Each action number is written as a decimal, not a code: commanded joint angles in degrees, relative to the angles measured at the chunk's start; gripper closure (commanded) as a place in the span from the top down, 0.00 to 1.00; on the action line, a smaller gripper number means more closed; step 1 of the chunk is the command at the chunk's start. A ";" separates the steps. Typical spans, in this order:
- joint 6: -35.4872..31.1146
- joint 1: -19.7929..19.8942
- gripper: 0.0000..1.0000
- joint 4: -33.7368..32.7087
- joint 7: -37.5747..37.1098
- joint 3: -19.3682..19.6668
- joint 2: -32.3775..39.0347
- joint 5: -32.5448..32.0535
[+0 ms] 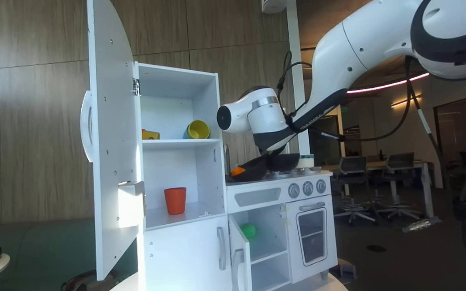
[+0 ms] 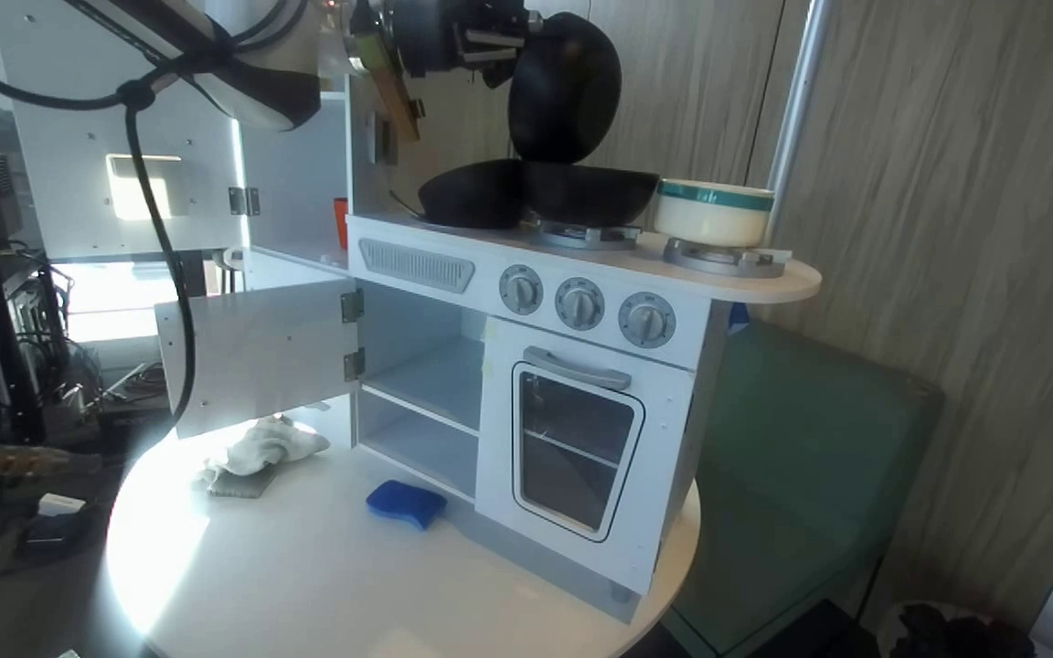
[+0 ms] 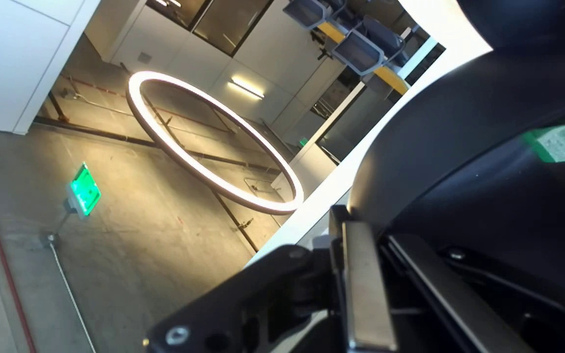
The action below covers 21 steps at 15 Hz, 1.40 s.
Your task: Open the top cabinet door, then pour some contents from the left bowl to the right bowl and put the bowl in the top compartment of the top cabinet, then pour the contents from the left bowl into the right bowl
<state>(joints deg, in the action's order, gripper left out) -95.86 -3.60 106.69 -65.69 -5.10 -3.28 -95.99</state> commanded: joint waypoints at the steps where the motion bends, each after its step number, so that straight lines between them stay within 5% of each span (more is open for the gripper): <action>1: 2.52 -0.45 0.01 4.94 -2.24 -0.06 -3.13 -4.35; 15: 12.30 1.07 0.01 2.77 -9.76 2.22 -4.57 -5.18; 21: 14.42 -0.41 0.01 4.79 -12.58 1.21 -9.60 -0.63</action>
<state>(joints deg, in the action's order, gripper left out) -82.18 -2.79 109.90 -76.57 -3.10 -8.58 -98.66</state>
